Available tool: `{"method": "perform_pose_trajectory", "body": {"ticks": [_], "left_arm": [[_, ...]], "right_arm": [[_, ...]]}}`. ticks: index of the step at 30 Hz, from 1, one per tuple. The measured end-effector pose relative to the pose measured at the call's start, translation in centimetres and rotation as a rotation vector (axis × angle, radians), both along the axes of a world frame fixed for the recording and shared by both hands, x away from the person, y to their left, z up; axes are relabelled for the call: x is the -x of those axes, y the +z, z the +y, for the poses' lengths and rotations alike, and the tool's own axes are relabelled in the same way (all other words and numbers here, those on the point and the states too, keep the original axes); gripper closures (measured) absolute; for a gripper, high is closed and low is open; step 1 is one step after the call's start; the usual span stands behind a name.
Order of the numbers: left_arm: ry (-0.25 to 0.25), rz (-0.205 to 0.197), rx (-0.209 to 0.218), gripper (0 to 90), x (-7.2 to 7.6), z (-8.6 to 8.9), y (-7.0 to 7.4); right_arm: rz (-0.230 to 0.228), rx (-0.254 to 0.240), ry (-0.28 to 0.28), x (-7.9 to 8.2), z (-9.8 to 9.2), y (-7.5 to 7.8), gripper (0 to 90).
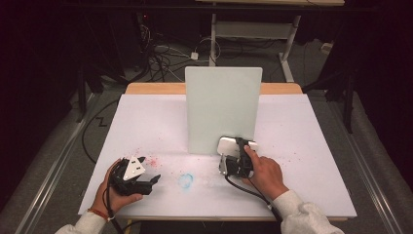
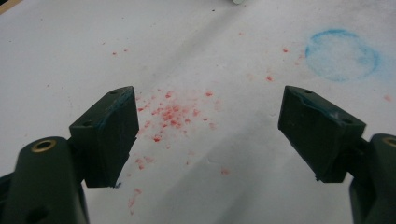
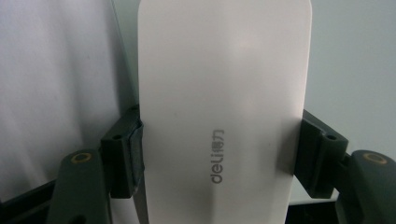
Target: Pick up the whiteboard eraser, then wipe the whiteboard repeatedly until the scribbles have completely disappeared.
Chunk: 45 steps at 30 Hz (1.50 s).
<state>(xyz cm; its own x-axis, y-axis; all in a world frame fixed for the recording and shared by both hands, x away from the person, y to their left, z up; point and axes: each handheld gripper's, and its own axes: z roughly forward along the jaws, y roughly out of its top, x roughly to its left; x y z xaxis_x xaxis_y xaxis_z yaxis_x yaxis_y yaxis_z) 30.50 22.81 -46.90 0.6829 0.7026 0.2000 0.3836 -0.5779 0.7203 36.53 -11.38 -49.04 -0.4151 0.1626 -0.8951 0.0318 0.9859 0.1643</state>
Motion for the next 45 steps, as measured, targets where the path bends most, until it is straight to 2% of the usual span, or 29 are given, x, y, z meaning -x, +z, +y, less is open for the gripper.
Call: {"method": "perform_pose_trajectory", "body": {"ticks": [9, 12, 13, 19, 22, 25, 29, 30, 32, 33, 34, 40, 41, 45], "left_arm": [[0.011, 0.003, 0.006, 19.7, 0.5, 0.5, -0.1], [0.013, 0.002, 0.008, 19.7, 0.4, 0.5, -0.1], [0.014, 0.003, 0.005, 19.7, 0.4, 0.5, -0.1], [0.017, -0.001, 0.003, 19.7, 0.5, 0.5, 0.0], [0.008, -0.004, -0.005, 19.7, 0.3, 0.1, 0.0], [-0.008, 0.002, -0.022, 19.7, 0.3, -0.2, -0.2], [-0.009, -0.001, -0.013, 19.7, 0.3, -0.2, -0.1], [-0.013, -0.013, -0.013, 19.7, 0.2, -0.1, -0.1], [-0.013, -0.001, -0.01, 19.7, 0.2, -0.2, -0.1], [-0.016, 0.0, -0.013, 19.7, 0.2, -0.2, -0.1], [-0.017, 0.001, -0.015, 19.7, 0.2, -0.3, -0.2], [-0.02, -0.005, -0.017, 19.7, 0.2, -0.3, 0.0], [-0.018, -0.005, -0.016, 19.7, 0.2, -0.3, 0.0], [-0.019, -0.002, -0.018, 19.7, 0.2, -0.3, -0.1]], "right_arm": [[-0.006, 0.013, -0.051, 0.0, -3.1, 0.0, 30.9], [-0.004, 0.032, -0.069, 0.0, -4.0, 0.0, 30.9], [-0.019, 0.027, -0.065, 0.0, -4.2, -0.1, 30.9], [-0.015, 0.04, -0.067, 0.1, -4.2, -0.3, 30.9], [-0.023, 0.068, -0.053, 0.3, -4.1, -0.6, 30.9], [-0.026, 0.076, -0.043, 0.3, -3.6, -0.6, 30.9], [-0.022, 0.063, -0.016, 0.3, -2.3, -0.6, 30.9], [-0.024, 0.066, -0.013, 0.3, -1.9, -0.7, 30.9], [-0.035, 0.073, 0.014, 0.2, -0.9, -0.7, 30.9], [-0.034, 0.065, 0.02, 0.3, 0.0, -0.8, 30.9], [-0.034, 0.065, 0.02, 0.3, 0.0, -0.8, 30.9], [-0.014, 0.033, 0.037, 0.2, 2.7, -0.7, 30.8], [-0.024, 0.023, 0.05, 0.1, 3.2, -0.8, 30.8], [-0.018, 0.002, 0.05, 0.0, 4.9, -0.5, 30.8]]}}
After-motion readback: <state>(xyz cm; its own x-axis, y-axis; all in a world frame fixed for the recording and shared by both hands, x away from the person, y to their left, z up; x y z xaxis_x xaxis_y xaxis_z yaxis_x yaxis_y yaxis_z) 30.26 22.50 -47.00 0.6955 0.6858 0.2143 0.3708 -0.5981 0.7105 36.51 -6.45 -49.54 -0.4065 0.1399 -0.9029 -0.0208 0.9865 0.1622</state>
